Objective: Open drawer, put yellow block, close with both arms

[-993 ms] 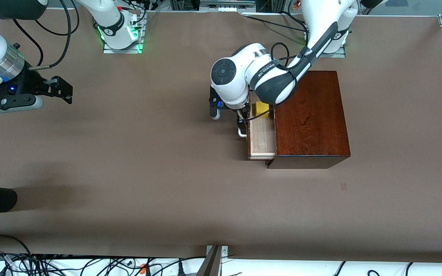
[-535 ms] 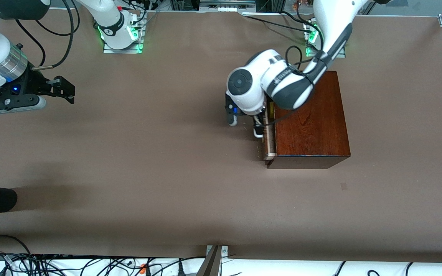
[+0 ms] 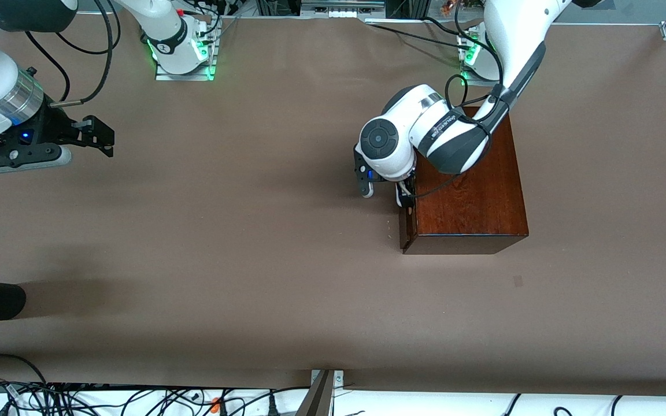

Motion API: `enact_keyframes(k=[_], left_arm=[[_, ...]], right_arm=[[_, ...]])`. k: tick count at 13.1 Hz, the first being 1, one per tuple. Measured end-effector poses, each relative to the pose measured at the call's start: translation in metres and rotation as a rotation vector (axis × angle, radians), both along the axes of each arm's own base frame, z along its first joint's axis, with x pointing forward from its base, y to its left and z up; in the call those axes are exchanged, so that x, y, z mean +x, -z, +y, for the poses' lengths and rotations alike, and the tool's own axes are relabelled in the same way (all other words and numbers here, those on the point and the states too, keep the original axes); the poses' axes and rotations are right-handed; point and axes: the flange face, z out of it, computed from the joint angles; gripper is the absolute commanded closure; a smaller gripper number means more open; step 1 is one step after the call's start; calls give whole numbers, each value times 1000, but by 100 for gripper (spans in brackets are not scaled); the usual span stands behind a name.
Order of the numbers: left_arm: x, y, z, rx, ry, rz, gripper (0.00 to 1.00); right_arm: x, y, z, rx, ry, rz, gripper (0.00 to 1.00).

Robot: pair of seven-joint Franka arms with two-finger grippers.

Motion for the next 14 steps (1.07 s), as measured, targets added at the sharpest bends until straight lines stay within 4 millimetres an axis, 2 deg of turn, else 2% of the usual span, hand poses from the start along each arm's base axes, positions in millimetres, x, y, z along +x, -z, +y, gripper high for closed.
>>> enact_keyframes(k=[2, 4, 6, 8, 11, 13, 14], left_arm=[[-7, -10, -18, 4, -66, -51, 0], [-23, -26, -51, -2, -138, -114, 0], [-37, -48, -82, -18, -247, -180, 0], [-43, -78, -95, -13, -407, -231, 0], [-27, -160, -73, -1, -653, -282, 0], [-7, -211, -35, 0, -787, -283, 0], [9, -231, -8, 5, -873, -293, 0]], right_arm=[[0, 0, 0, 0, 0, 0, 0], [0, 0, 0, 0, 0, 0, 0], [0, -1, 0, 0, 0, -2, 0], [0, -2, 0, 1, 0, -4, 0], [1, -2, 0, 1, 0, -5, 0], [1, -2, 0, 1, 0, -5, 0], [1, -2, 0, 1, 0, -5, 0]])
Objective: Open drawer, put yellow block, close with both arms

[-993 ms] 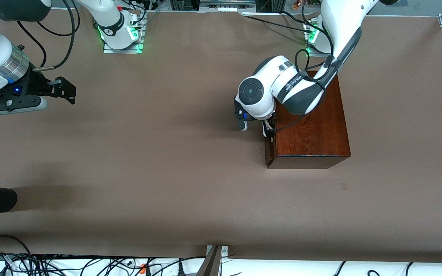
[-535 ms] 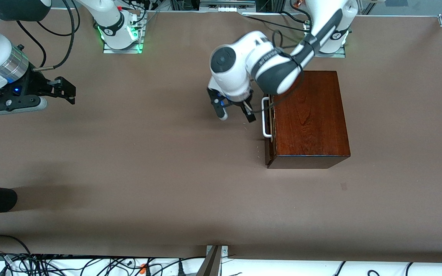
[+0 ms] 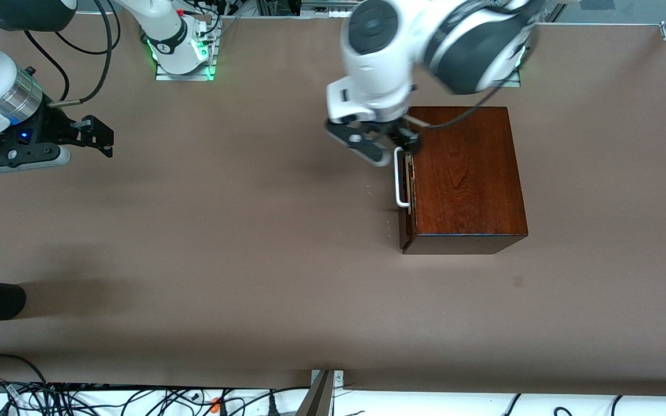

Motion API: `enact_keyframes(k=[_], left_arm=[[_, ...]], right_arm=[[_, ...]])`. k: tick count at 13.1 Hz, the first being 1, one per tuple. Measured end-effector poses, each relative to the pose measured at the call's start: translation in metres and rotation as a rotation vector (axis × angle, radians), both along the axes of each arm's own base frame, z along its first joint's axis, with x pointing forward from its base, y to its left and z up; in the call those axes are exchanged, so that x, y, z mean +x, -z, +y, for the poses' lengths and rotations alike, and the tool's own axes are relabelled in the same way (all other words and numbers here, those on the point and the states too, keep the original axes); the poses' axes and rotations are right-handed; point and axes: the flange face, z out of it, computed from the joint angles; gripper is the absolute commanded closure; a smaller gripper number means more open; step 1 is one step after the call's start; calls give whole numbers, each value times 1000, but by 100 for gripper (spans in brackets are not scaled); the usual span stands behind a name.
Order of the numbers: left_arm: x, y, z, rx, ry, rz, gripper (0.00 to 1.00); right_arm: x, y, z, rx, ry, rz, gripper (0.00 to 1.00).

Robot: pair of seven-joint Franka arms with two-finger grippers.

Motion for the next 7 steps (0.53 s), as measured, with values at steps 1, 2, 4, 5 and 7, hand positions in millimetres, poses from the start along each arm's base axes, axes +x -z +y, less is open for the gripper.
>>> enact_keyframes(k=[1, 2, 4, 5, 7], left_arm=[[17, -14, 31, 1, -96, -8, 0], [32, -23, 61, -1, -193, -11, 0], [53, -34, 111, -5, -330, -17, 0], [59, -39, 130, -12, -375, -16, 0], [67, -50, 163, -31, -453, -15, 0]], right_arm=[[0, 0, 0, 0, 0, 0, 0], [0, 0, 0, 0, 0, 0, 0], [0, 0, 0, 0, 0, 0, 0], [0, 0, 0, 0, 0, 0, 0], [0, 0, 0, 0, 0, 0, 0]])
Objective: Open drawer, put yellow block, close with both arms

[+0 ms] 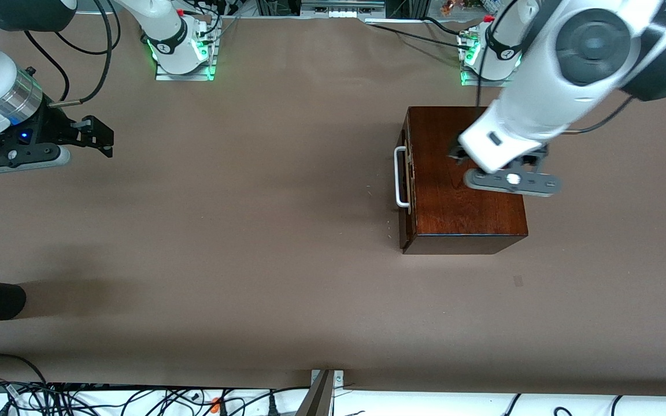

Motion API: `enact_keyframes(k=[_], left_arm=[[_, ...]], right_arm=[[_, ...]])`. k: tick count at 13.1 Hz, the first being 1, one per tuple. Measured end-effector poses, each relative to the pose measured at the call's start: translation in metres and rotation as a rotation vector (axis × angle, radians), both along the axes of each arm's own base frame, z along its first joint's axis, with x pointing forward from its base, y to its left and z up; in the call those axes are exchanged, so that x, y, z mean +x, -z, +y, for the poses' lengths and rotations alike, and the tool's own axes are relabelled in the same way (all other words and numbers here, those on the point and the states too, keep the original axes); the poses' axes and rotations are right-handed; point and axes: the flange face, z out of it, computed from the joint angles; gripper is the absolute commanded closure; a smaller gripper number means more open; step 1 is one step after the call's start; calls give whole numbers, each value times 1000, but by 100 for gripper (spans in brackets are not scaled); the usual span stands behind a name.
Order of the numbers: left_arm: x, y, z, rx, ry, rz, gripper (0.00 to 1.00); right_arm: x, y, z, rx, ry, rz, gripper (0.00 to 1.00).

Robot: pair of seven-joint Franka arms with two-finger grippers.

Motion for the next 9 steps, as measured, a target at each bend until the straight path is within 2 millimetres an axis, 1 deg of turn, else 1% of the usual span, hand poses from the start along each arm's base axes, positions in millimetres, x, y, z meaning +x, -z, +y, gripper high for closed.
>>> enact_keyframes(k=[2, 4, 6, 7, 8, 9], left_arm=[[7, -9, 36, -17, -83, -1, 0], [9, -13, 79, -56, -146, 22, 0], [6, -14, 125, -84, -134, 21, 0], [3, -14, 143, -88, -125, 11, 0], [-3, -13, 156, -89, -117, 3, 0], [-8, -12, 163, -90, -115, -6, 0]], right_arm=[[0, 0, 0, 0, 0, 0, 0], [0, 0, 0, 0, 0, 0, 0], [0, 0, 0, 0, 0, 0, 0], [0, 0, 0, 0, 0, 0, 0], [0, 0, 0, 0, 0, 0, 0], [0, 0, 0, 0, 0, 0, 0]])
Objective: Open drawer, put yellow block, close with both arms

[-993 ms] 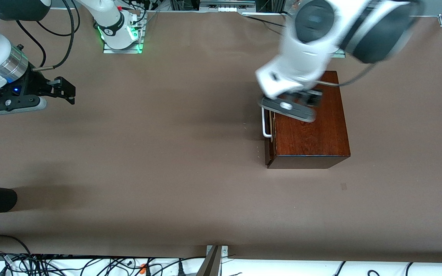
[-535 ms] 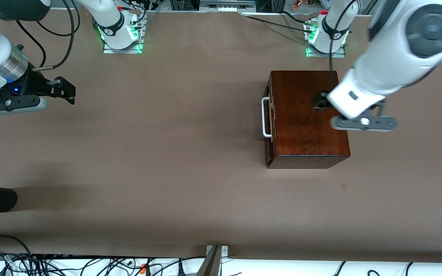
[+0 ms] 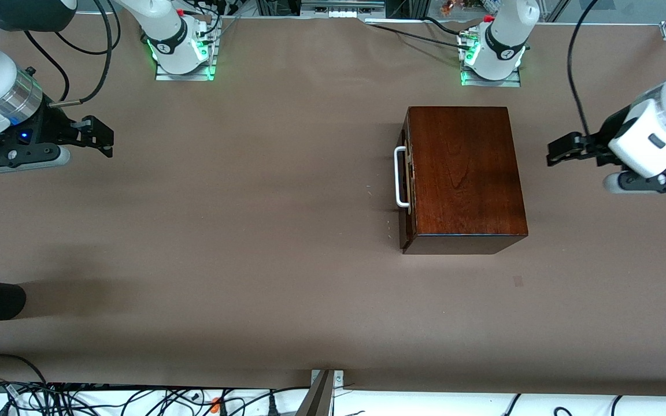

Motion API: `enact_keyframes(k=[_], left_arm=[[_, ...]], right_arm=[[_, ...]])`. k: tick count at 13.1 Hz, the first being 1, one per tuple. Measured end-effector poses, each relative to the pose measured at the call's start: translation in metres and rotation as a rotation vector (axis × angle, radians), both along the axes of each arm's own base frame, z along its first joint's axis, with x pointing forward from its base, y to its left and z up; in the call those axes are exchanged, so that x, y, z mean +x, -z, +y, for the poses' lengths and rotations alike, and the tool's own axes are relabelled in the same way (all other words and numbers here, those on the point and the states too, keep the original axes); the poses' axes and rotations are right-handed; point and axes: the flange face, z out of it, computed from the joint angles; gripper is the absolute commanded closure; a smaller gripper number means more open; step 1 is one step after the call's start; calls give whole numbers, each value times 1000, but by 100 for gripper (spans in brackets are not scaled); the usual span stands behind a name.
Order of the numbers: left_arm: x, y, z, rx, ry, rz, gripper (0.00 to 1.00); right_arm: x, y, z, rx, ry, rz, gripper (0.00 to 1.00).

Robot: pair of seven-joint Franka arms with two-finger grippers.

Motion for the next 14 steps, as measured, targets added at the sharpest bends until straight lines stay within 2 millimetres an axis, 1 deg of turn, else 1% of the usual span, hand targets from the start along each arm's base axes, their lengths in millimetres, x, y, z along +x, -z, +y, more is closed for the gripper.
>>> enact_keyframes(k=[1, 3, 5, 9, 14], left_arm=[[-5, 0, 3, -1, -2, -14, 0], [-15, 0, 3, -3, -3, -40, 0], [-20, 0, 5, -6, 7, -58, 0], [-21, 0, 15, 12, 48, -67, 0], [-21, 1, 19, 60, 65, -71, 0]], right_arm=[[0, 0, 0, 0, 0, 0, 0], [0, 0, 0, 0, 0, 0, 0], [0, 0, 0, 0, 0, 0, 0], [0, 0, 0, 0, 0, 0, 0], [0, 0, 1, 9, 1, 3, 0]])
